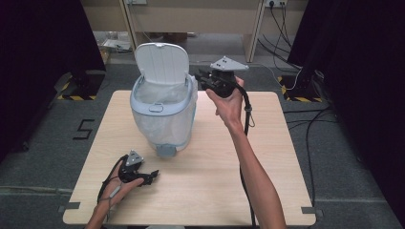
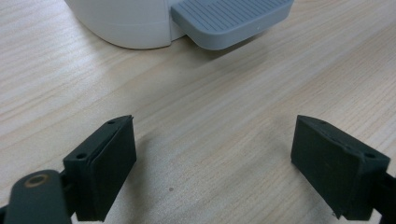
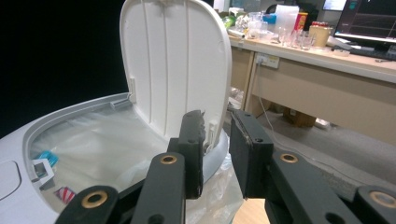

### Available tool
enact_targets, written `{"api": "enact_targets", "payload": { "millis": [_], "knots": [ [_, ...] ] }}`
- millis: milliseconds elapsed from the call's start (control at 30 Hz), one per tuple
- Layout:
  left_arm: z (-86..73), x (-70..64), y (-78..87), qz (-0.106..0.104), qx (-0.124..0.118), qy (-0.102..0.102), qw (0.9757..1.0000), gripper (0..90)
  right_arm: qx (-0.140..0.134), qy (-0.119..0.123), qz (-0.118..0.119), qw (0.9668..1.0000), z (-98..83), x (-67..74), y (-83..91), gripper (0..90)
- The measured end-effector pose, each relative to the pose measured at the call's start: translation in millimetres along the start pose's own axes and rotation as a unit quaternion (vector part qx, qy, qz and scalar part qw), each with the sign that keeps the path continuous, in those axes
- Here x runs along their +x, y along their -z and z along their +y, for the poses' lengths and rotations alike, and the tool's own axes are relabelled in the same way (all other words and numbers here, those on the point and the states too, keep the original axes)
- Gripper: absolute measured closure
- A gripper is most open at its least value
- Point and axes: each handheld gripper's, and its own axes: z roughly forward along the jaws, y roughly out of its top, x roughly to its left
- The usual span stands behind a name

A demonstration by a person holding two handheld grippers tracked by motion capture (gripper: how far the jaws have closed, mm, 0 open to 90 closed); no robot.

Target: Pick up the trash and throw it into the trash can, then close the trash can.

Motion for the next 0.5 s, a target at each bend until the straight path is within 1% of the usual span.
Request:
{"api": "enact_targets", "payload": {
  "millis": [67,200,333,500],
  "knots": [
    [0.0,0.2,0.1,0.0,0.0,-0.001,1.0,13.0,-0.001,-0.001,-0.001,1.0,-0.7,-0.3,-0.9,74.2],
    [0.0,0.0,0.0,0.0,0.0,0.0,1.0,12.9,0.004,-0.002,-0.007,1.0,-2.2,-3.1,-7.9,75.2],
    [0.0,0.3,0.1,-0.001,0.0,-0.001,1.0,13.0,0.011,-0.002,-0.013,0.9999,-5.1,-9.4,-17.6,80.6],
    [0.0,0.2,0.0,0.0,0.0,0.0,1.0,13.0,0.006,-0.009,-0.016,0.9998,-4.8,-18.5,-29.8,86.6]
  ]
}}
